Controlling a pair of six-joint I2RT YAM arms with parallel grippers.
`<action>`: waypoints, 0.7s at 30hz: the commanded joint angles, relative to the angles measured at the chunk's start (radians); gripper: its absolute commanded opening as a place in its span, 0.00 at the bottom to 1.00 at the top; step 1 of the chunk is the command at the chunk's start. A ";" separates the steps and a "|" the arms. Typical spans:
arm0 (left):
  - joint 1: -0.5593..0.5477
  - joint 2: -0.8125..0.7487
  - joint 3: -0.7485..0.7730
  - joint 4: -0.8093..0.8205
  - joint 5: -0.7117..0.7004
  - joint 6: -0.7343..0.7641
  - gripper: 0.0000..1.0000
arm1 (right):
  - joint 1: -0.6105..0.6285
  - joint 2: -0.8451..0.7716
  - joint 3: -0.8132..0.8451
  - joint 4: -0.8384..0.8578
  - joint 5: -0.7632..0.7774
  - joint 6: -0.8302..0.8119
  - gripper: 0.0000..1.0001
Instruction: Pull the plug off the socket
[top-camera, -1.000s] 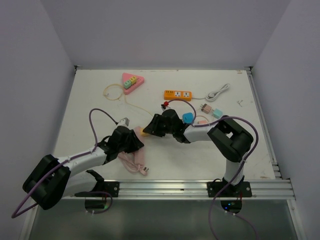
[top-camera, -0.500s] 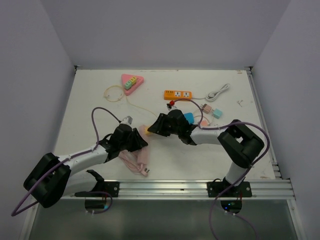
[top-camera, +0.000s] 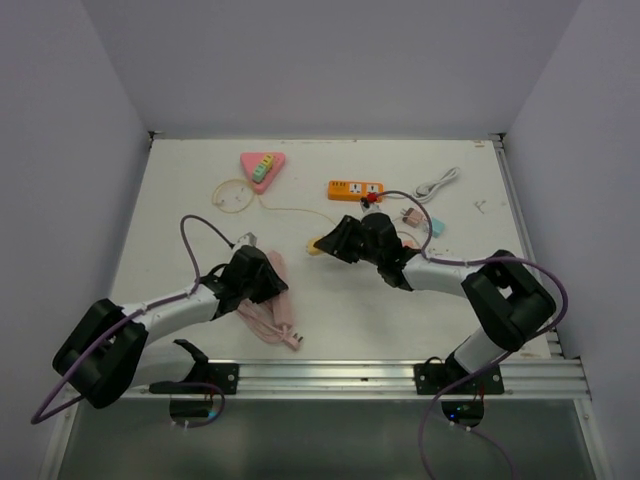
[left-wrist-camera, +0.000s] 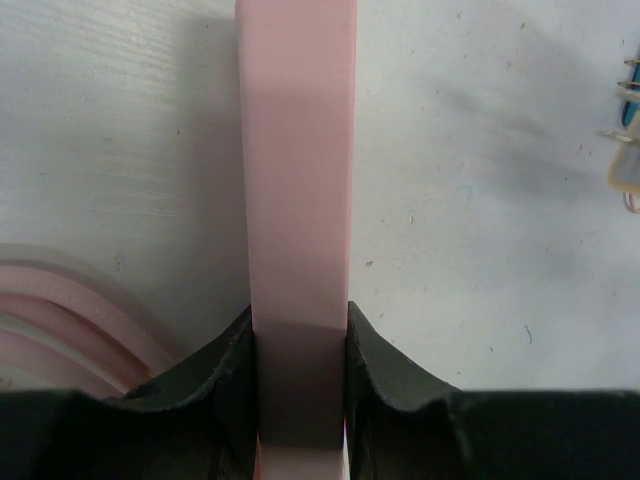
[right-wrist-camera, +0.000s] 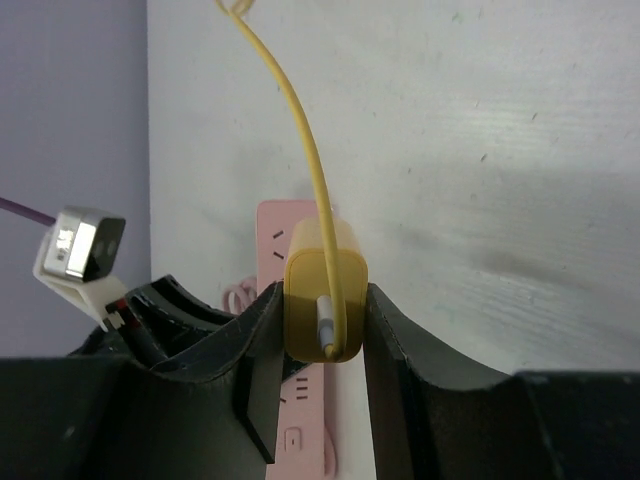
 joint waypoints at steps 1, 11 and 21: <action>0.010 0.035 -0.024 -0.184 -0.136 -0.019 0.00 | -0.032 -0.054 -0.014 0.083 0.006 0.009 0.00; 0.010 -0.023 -0.010 -0.172 -0.122 0.013 0.00 | -0.064 -0.235 0.118 -0.247 0.025 -0.164 0.00; 0.018 -0.054 -0.015 -0.167 -0.115 0.028 0.00 | -0.102 -0.484 0.326 -0.636 0.106 -0.319 0.00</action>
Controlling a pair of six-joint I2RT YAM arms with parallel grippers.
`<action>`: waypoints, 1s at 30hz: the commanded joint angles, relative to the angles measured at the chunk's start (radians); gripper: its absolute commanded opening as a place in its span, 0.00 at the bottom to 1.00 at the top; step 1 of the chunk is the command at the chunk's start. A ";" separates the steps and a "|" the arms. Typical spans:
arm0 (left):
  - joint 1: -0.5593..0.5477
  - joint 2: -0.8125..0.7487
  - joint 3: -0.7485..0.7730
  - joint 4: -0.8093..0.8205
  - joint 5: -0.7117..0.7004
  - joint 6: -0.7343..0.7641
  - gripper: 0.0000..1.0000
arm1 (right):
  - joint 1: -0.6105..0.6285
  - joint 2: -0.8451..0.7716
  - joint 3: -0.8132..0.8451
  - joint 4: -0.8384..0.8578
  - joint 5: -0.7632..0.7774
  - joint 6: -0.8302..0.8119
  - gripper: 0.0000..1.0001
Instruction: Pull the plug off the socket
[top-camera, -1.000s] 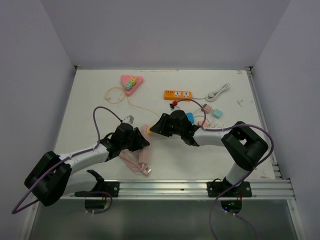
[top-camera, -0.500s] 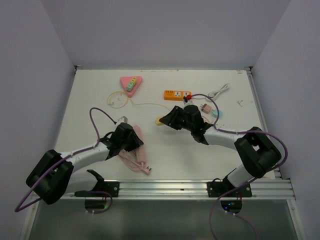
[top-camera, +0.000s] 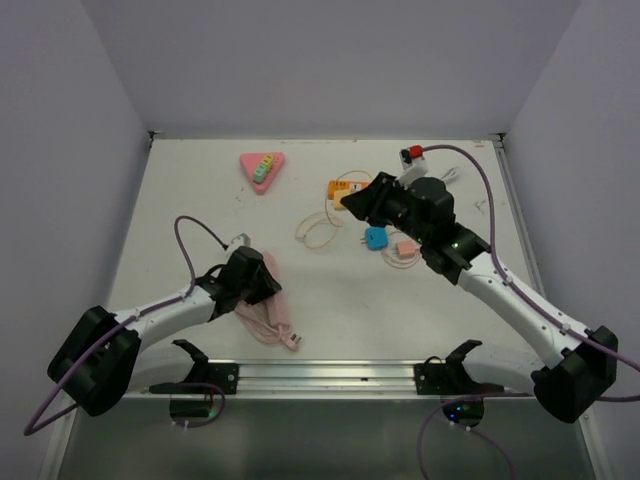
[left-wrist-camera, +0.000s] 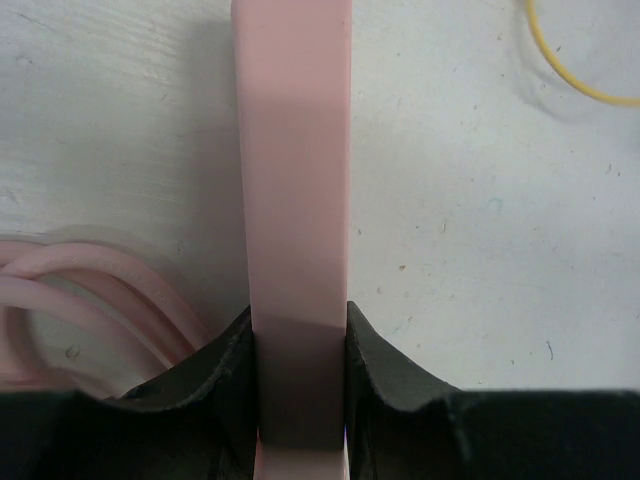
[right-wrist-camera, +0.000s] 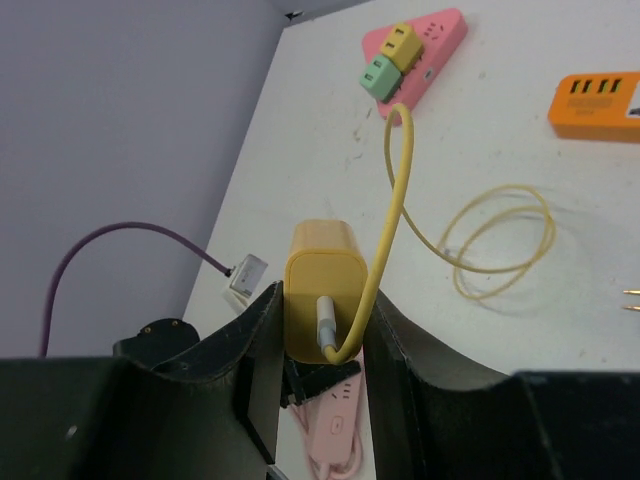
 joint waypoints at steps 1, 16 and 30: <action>0.014 -0.015 -0.020 -0.092 -0.053 0.046 0.00 | -0.022 -0.072 0.084 -0.186 0.083 -0.088 0.00; 0.023 -0.023 -0.041 -0.046 -0.022 0.072 0.00 | -0.126 -0.228 0.177 -0.410 0.479 -0.222 0.00; 0.025 -0.018 -0.050 -0.019 0.004 0.078 0.00 | -0.178 -0.251 0.071 -0.464 0.559 -0.190 0.00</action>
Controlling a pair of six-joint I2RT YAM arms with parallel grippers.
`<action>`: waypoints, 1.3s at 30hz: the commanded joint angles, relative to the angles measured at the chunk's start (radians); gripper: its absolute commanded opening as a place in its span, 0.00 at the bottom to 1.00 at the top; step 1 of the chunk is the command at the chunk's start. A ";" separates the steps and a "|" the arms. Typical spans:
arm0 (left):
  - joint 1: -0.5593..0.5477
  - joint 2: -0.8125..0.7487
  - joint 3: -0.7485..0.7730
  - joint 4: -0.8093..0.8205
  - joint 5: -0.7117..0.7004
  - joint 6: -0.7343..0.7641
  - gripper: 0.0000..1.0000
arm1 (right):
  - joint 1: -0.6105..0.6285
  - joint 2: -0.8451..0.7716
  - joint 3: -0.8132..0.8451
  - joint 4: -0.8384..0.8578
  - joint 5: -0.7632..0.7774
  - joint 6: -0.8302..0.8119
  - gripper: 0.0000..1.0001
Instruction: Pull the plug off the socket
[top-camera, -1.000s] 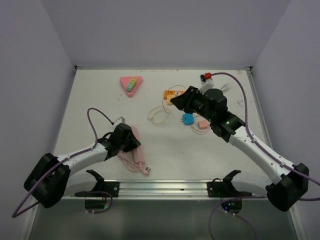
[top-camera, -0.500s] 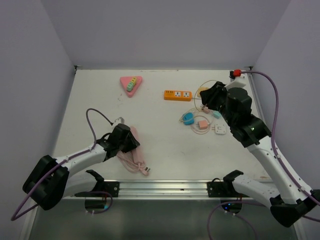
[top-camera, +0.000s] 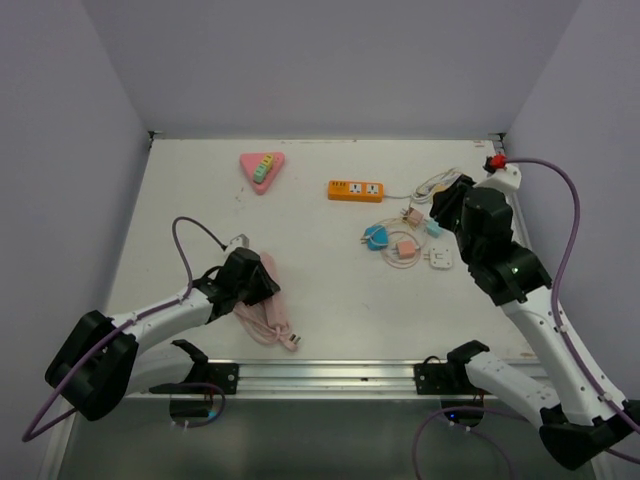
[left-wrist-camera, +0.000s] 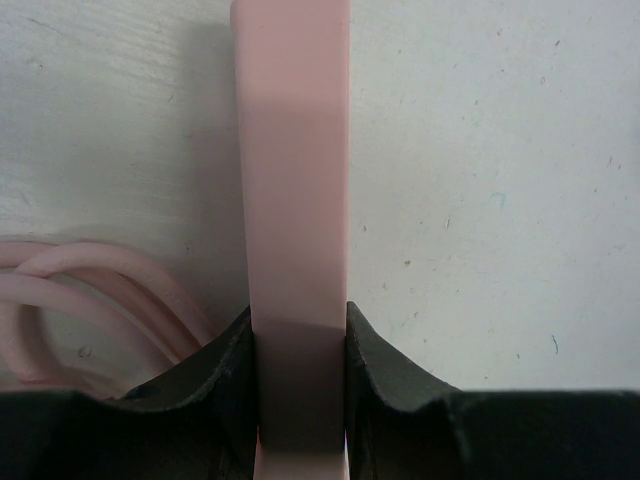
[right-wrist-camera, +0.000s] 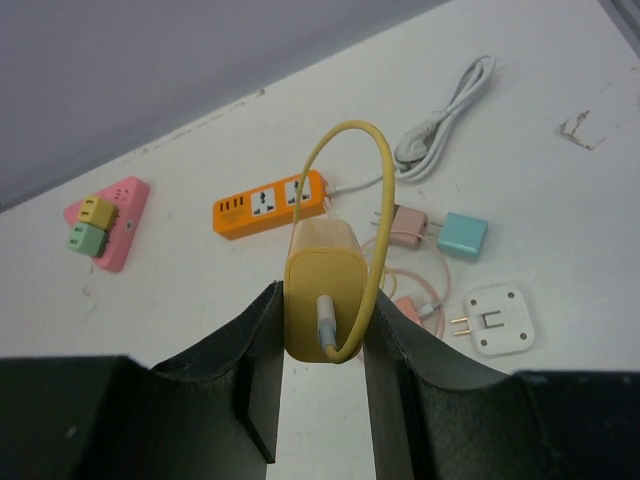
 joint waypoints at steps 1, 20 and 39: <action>0.011 0.012 -0.028 -0.018 -0.003 0.057 0.00 | -0.010 0.041 -0.089 0.021 -0.026 0.025 0.00; 0.012 -0.070 -0.048 0.071 0.054 0.138 0.00 | -0.368 0.478 -0.315 0.294 -0.618 0.113 0.10; 0.014 0.085 0.079 0.197 0.127 0.186 0.09 | -0.462 0.313 -0.260 0.137 -0.576 0.072 0.92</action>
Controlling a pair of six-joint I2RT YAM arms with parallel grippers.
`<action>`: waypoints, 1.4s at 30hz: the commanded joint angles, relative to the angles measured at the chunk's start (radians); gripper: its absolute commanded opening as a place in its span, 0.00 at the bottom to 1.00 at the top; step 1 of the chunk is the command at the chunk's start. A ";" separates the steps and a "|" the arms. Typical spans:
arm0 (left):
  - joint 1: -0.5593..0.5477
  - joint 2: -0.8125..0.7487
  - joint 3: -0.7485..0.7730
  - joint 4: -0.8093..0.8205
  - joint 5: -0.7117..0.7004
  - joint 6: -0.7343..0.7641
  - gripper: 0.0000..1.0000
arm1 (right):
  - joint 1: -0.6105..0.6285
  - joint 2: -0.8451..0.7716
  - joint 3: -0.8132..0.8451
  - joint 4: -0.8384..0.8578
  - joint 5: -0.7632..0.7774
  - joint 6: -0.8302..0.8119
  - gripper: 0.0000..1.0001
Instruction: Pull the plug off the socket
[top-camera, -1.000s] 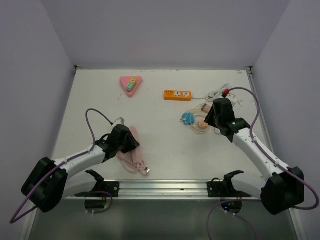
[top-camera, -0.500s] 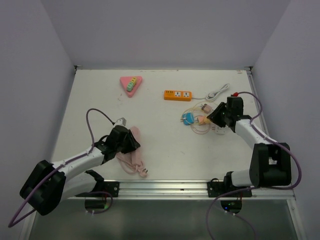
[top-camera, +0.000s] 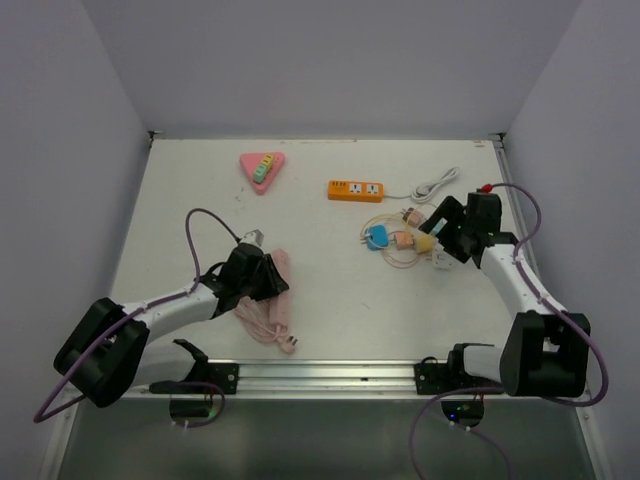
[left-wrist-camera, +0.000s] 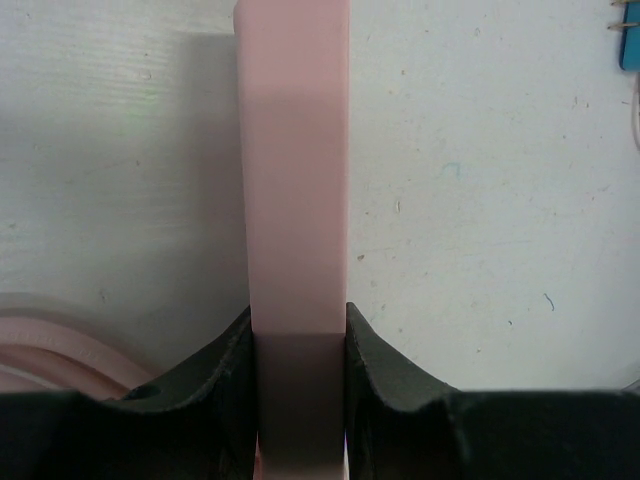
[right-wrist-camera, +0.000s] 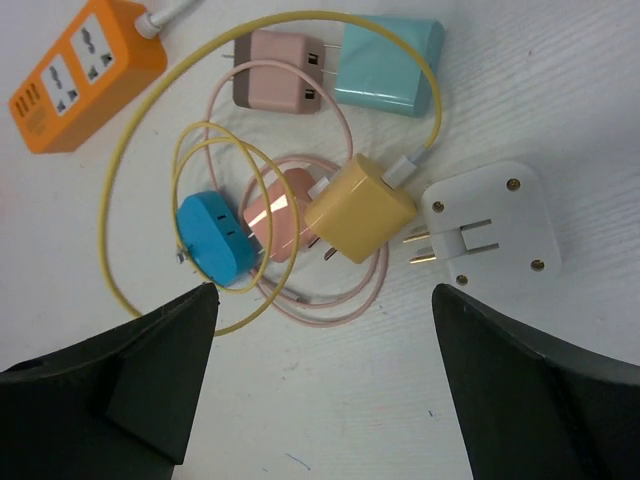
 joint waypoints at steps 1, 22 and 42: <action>0.009 0.013 0.071 0.072 0.004 0.031 0.16 | 0.008 -0.087 0.051 -0.031 -0.005 -0.046 0.92; 0.227 -0.290 0.278 -0.440 -0.160 0.140 1.00 | 0.871 0.020 0.177 0.033 0.153 -0.166 0.96; 0.577 -0.468 0.278 -0.530 -0.496 0.307 1.00 | 1.413 0.700 0.689 -0.261 0.461 -0.252 0.99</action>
